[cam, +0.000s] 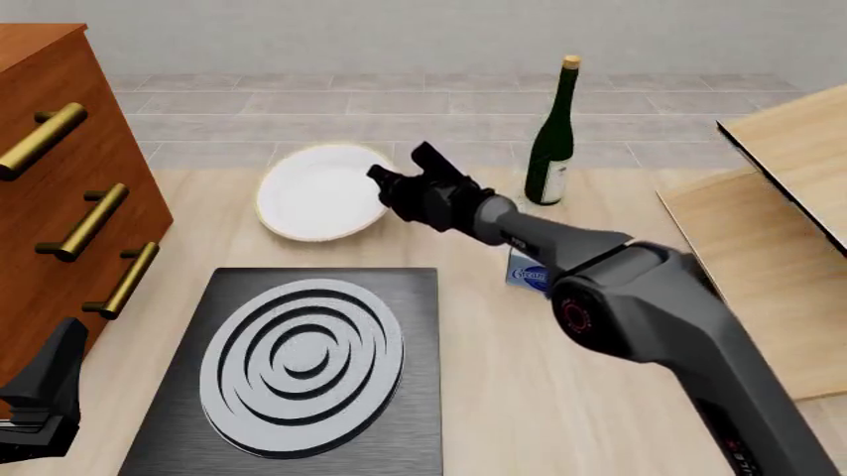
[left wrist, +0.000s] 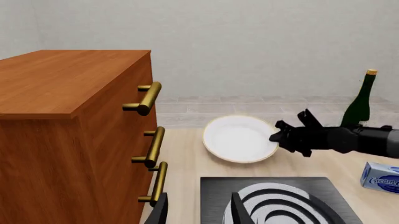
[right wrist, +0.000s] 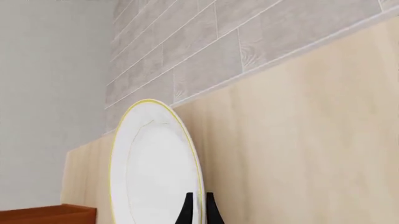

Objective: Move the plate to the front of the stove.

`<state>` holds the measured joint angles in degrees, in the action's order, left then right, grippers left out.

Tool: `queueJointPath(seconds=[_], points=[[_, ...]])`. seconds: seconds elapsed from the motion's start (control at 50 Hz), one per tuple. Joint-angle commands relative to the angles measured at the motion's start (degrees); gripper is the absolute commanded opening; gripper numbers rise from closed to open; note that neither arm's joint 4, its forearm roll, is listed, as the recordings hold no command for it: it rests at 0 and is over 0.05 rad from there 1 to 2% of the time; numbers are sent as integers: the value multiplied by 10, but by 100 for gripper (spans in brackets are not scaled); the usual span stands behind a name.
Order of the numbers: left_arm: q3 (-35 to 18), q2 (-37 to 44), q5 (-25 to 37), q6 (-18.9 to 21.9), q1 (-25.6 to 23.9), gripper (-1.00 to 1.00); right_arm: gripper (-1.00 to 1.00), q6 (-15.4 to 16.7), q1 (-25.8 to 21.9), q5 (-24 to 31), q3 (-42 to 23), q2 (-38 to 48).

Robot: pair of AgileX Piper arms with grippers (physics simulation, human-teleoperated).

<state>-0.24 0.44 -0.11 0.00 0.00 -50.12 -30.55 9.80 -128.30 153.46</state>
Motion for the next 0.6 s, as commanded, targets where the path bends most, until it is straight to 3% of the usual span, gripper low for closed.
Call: queueJointPath(seconds=[0.02, 0.2, 0.34, 0.36, 0.5, 0.6], points=[[0, 0, 0, 0, 0, 100, -100, 1, -3, 9, -21, 35], [0, 0, 0, 0, 0, 100, -100, 0, -7, 7, -42, 64], [0, 0, 0, 0, 0, 100, -100, 1, -12, -9, 0, 36], [0, 0, 0, 0, 0, 100, 100, 0, -13, -12, 7, 31], [0, 0, 0, 0, 0, 100, 100, 11, -11, -10, 30, 1], [0, 0, 0, 0, 0, 100, 100, 14, -5, -45, 75, -19]])
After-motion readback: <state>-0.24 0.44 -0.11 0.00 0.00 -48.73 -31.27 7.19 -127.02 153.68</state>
